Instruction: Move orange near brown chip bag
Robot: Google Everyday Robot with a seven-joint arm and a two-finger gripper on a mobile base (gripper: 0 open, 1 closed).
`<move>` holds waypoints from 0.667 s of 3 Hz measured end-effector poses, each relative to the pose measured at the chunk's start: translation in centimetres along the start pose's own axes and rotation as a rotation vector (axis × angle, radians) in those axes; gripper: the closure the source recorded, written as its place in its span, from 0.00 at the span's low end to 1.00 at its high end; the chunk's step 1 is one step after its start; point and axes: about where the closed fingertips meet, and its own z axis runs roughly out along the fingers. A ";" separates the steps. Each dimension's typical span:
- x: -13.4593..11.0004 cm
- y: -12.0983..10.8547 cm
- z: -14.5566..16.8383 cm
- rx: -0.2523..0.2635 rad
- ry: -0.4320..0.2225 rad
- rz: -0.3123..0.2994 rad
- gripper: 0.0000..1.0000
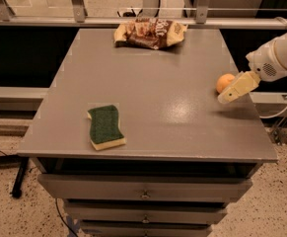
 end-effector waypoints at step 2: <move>-0.3 -0.4 0.4 0.014 -0.030 0.027 0.53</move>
Offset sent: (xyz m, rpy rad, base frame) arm 0.0078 -0.0026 0.0063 0.0354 -0.0400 -0.0398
